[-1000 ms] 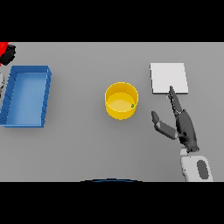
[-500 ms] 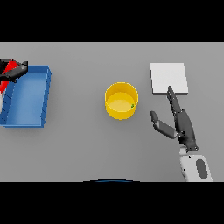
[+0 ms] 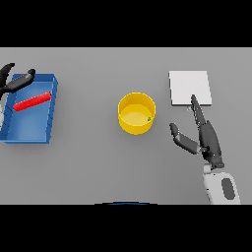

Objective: Pick up the red beaker and tilt it to pour out 1 green nut into yellow bowl. Pick up the yellow bowl and place it on the metallic measuring scale.

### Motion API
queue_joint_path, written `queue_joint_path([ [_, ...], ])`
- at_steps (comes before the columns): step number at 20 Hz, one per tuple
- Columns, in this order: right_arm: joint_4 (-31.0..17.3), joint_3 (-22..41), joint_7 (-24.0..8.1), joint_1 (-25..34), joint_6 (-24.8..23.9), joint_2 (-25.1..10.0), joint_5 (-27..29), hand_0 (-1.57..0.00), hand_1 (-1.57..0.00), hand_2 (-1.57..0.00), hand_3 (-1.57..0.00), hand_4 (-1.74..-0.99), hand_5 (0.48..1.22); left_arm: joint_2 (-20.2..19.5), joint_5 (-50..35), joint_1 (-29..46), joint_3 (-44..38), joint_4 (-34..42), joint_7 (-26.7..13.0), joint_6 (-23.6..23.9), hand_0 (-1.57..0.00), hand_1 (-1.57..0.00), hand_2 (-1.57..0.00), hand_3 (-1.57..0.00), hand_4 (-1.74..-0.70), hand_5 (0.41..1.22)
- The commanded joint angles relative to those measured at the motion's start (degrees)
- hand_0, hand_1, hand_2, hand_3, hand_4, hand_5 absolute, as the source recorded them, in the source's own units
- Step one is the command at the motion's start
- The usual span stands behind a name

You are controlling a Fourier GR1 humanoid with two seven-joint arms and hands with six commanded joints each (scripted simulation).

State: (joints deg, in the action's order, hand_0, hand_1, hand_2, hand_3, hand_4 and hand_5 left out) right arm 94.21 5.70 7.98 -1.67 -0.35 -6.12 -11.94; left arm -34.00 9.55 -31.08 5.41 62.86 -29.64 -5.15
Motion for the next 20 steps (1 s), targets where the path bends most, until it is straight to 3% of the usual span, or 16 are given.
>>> queue_joint_path([
  [1, 0.52, 0.72, -0.59, -0.48, 0.04, 0.24, -0.63, 0.00, 0.00, 0.00, 0.00, -1.144, 0.644, 0.34, -0.17, 0.29, -0.05, 0.57, 0.86, 0.47, -0.08, -0.07, -0.07, -0.07, -0.78, 0.631],
  [2, 0.14, 0.88, -3.06, 0.13, -1.30, -0.39, -3.04, 0.00, 0.00, 0.00, 0.00, -1.131, 0.631, 0.30, -0.49, 0.58, -0.58, 0.88, 1.91, 1.05, -0.06, -0.06, -0.06, -0.06, -0.78, 0.633],
  [5, -0.09, 3.23, -1.27, 2.58, 2.80, -3.53, -4.76, 0.00, 0.00, 0.00, 0.00, -1.080, 0.662, 1.81, -1.71, 1.03, -1.31, 1.73, 3.36, 2.46, -0.03, -0.03, -0.03, -0.03, -0.79, 0.652],
  [7, -1.34, 5.39, -3.37, 6.46, 5.01, -7.28, -9.18, 0.00, 0.00, 0.00, 0.00, -1.103, 0.662, 2.18, -2.50, 1.30, -1.68, 2.28, 4.57, 2.45, -0.02, -0.02, -0.02, -0.02, -0.80, 0.661],
  [9, -1.91, 8.30, -4.54, 9.44, 6.80, -10.77, -14.65, 0.00, 0.00, 0.00, 0.00, -1.128, 0.637, 2.43, -2.79, 1.23, -1.55, 2.97, 3.38, 2.24, -0.01, -0.01, -0.01, -0.01, -0.80, 0.673],
  [13, -6.13, 14.27, -2.75, 18.11, 10.63, -15.69, -23.48, 0.00, 0.00, 0.00, 0.00, -1.150, 0.630, 2.87, -3.33, 1.68, -1.65, 3.65, 2.60, 2.23, 0.00, 0.00, 0.00, 0.00, -0.81, 0.688],
  [17, -9.79, 20.03, 1.81, 23.90, 14.37, -18.10, -28.99, 0.00, 0.00, 0.00, 0.00, -1.167, 0.639, 2.22, -3.29, 2.91, -1.76, 4.25, 3.75, 1.95, 0.00, 0.00, 0.00, 0.00, -0.81, 0.687],
  [20, -14.48, 23.35, 3.41, 28.58, 15.92, -18.18, -32.23, 0.00, 0.00, 0.00, 0.00, -1.156, 0.642, 2.02, -3.44, 2.33, -1.95, 3.93, 3.56, 1.55, 0.00, 0.00, 0.00, 0.00, -0.81, 0.692],
])
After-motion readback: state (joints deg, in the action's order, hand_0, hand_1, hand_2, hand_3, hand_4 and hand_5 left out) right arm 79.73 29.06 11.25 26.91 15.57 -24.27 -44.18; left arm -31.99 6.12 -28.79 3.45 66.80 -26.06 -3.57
